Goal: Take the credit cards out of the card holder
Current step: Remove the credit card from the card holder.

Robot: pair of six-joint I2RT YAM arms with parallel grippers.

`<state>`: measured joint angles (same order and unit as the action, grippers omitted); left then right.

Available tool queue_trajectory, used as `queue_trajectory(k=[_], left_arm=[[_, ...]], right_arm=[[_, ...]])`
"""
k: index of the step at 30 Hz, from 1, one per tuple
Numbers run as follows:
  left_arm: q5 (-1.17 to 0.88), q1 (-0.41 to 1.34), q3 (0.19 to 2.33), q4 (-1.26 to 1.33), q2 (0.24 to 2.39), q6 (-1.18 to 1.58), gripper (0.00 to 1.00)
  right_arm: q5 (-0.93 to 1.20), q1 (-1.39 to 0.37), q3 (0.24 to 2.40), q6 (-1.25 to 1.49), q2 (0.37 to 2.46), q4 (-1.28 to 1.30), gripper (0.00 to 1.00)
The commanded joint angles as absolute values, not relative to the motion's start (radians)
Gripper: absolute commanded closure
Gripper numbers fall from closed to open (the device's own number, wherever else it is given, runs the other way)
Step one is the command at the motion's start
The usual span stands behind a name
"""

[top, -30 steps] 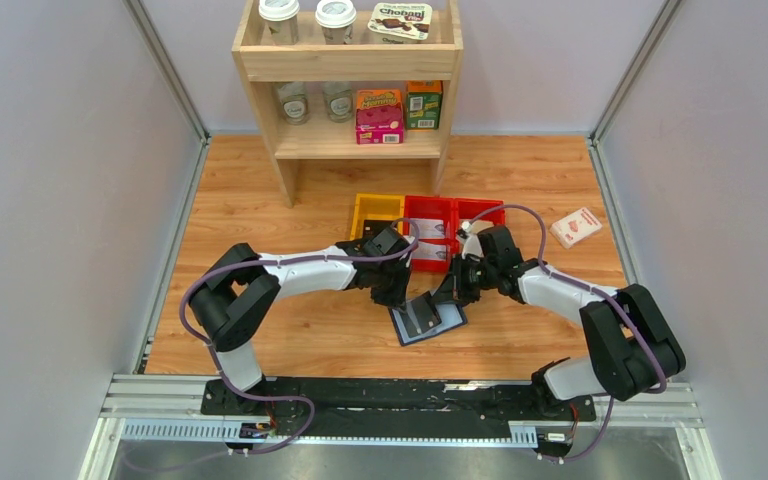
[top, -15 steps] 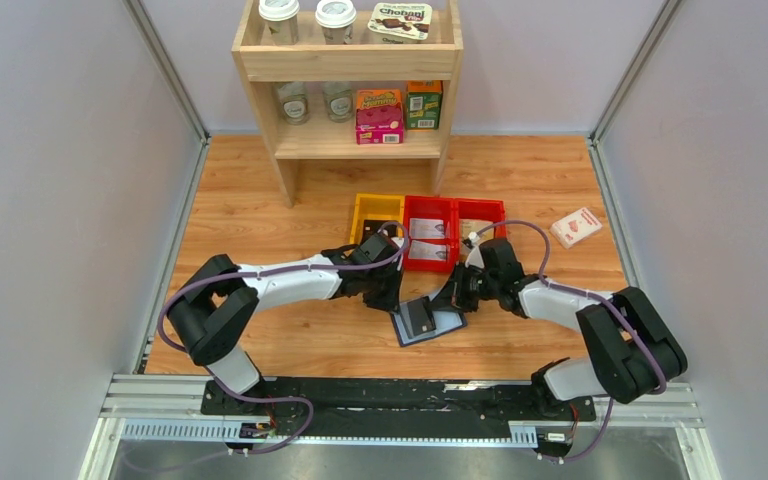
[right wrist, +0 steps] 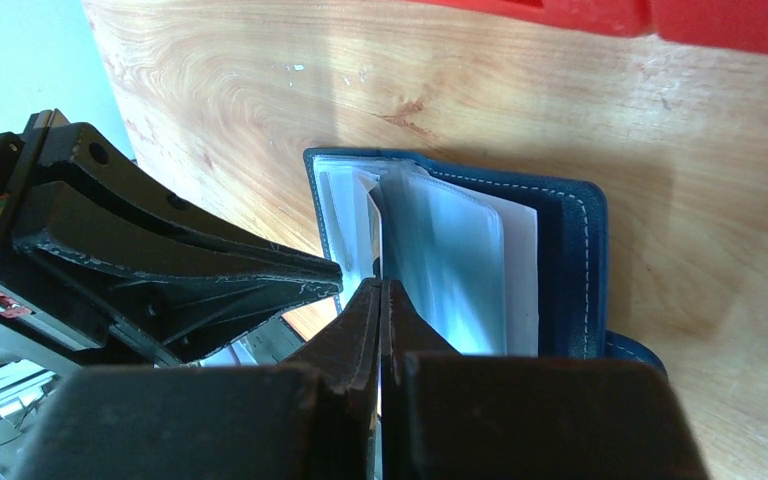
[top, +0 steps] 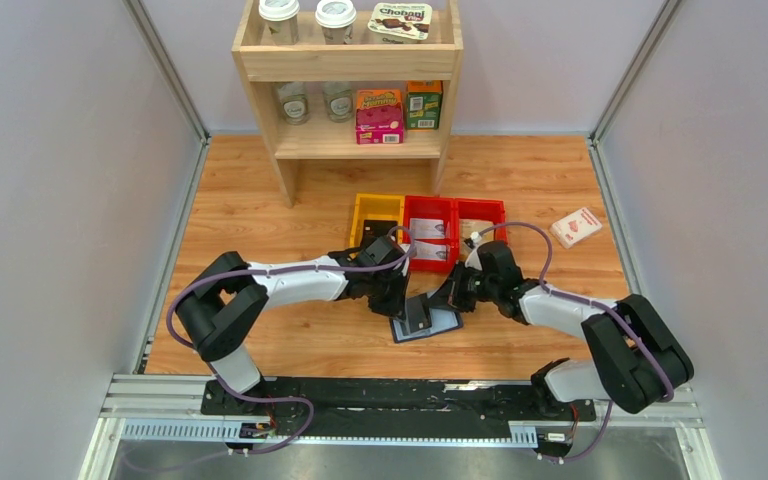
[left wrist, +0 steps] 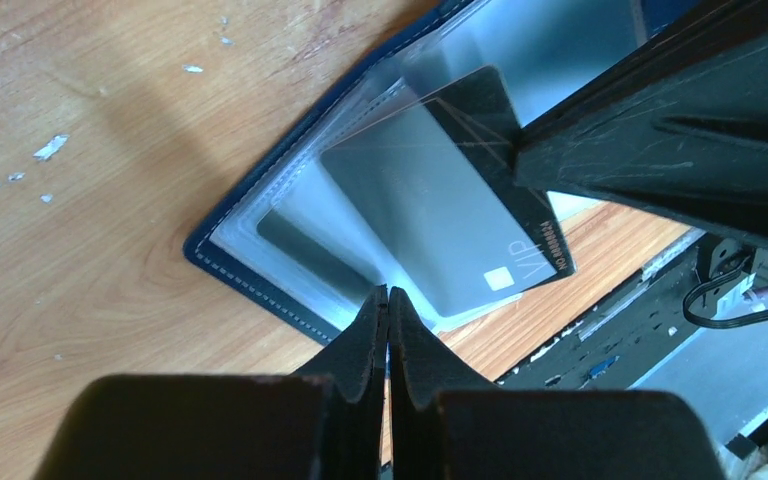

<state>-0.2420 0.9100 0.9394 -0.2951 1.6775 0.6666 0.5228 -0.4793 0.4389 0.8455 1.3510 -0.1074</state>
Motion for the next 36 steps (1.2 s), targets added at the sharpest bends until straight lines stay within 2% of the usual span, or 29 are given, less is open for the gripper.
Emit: queue_trajectory(k=[1, 21, 22, 23, 24, 26, 30, 36], left_arm=[[-0.242, 0.923, 0.968, -0.239, 1.655, 0.664, 0.97], [-0.198, 0.928, 1.011, -0.437, 1.762, 0.552, 1.0], [-0.193, 0.931, 1.006, -0.436, 1.764, 0.551, 1.0], [-0.193, 0.93, 1.003, -0.437, 1.767, 0.551, 1.0], [-0.19, 0.933, 1.003, -0.437, 1.769, 0.552, 1.0], [-0.19, 0.931, 1.005, -0.436, 1.772, 0.554, 1.0], [-0.186, 0.931, 1.006, -0.434, 1.773, 0.555, 1.0], [-0.187, 0.931, 1.002, -0.428, 1.778, 0.561, 1.0]], right_arm=[[0.494, -0.506, 0.443, 0.864, 1.351, -0.153, 1.0], [0.46, -0.52, 0.505, 0.825, 1.394, -0.109, 1.0], [0.465, -0.522, 0.506, 0.825, 1.397, -0.109, 0.97], [0.469, -0.522, 0.506, 0.825, 1.399, -0.109, 0.87], [0.48, -0.522, 0.506, 0.827, 1.402, -0.11, 0.8], [0.5, -0.522, 0.499, 0.83, 1.407, -0.112, 0.74], [0.511, -0.522, 0.489, 0.828, 1.408, -0.086, 0.65], [0.523, -0.523, 0.489, 0.818, 1.425, -0.031, 0.63]])
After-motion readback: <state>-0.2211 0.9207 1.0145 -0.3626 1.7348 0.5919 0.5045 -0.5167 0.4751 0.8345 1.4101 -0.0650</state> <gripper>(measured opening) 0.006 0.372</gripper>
